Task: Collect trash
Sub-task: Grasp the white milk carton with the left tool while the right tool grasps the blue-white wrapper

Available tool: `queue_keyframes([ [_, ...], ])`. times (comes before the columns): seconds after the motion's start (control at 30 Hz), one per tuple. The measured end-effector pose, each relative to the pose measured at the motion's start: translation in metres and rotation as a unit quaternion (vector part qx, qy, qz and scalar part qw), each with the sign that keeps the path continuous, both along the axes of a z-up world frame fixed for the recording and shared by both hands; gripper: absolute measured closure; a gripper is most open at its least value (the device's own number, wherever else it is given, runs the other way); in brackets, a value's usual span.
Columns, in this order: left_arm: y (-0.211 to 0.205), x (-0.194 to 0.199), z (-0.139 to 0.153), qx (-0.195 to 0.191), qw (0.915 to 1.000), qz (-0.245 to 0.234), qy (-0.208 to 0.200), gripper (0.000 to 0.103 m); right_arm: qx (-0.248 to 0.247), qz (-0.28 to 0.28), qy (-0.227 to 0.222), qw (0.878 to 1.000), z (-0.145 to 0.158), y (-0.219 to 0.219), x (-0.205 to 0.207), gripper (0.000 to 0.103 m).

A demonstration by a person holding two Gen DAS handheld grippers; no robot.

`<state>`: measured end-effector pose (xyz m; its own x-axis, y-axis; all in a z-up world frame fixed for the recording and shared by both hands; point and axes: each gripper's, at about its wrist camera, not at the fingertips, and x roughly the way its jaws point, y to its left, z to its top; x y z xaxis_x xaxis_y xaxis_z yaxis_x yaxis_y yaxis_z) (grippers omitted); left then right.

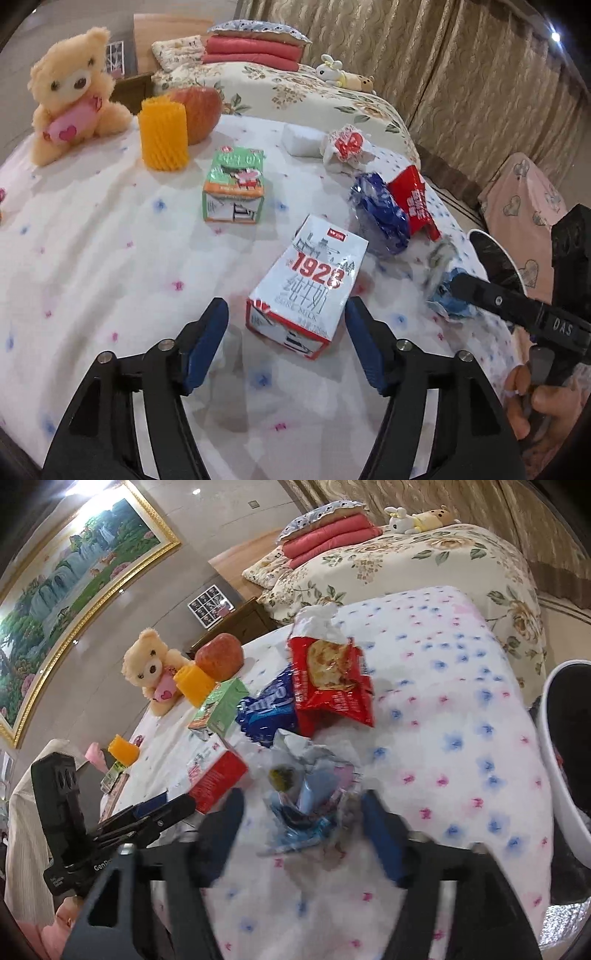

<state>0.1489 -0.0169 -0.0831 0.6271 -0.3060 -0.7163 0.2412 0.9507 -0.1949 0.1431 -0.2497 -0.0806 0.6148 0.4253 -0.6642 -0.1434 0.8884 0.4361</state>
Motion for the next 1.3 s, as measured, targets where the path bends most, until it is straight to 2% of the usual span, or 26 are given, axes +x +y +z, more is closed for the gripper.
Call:
queue_keyframes([
  [0.07,-0.002,0.005,-0.001,0.009,1.0000,-0.002,0.000,0.034,-0.012,-0.003,0.003,1.000,-0.004,0.004,0.004,0.032],
  [0.13,-0.005,0.007,-0.004,0.017,0.9998,-0.008,-0.002,0.034,-0.013,-0.006,0.007,1.000,-0.008,0.004,0.006,0.042],
  [0.17,-0.007,0.008,-0.007,0.028,0.9995,-0.011,-0.002,0.037,-0.012,-0.009,0.008,1.000,-0.009,0.003,0.005,0.059],
  [0.2,-0.009,0.009,-0.010,0.036,0.9993,-0.014,-0.001,0.044,-0.009,-0.012,0.010,1.000,-0.010,0.001,0.004,0.070],
  [0.23,-0.010,0.009,-0.012,0.033,0.9993,-0.018,0.004,0.053,-0.003,-0.012,0.010,1.000,-0.010,-0.002,0.003,0.073],
  [0.63,-0.015,-0.032,0.005,-0.001,0.9997,-0.013,-0.021,0.054,0.008,-0.028,-0.020,0.999,0.005,-0.035,-0.035,0.076],
  [0.97,-0.068,-0.054,0.018,-0.007,0.9961,-0.084,-0.026,0.054,0.015,-0.074,-0.029,0.997,0.008,-0.079,-0.059,0.076],
  [1.3,-0.118,-0.054,0.019,-0.001,0.9911,-0.132,-0.019,0.054,0.017,-0.125,-0.040,0.991,0.015,-0.125,-0.076,0.076],
])
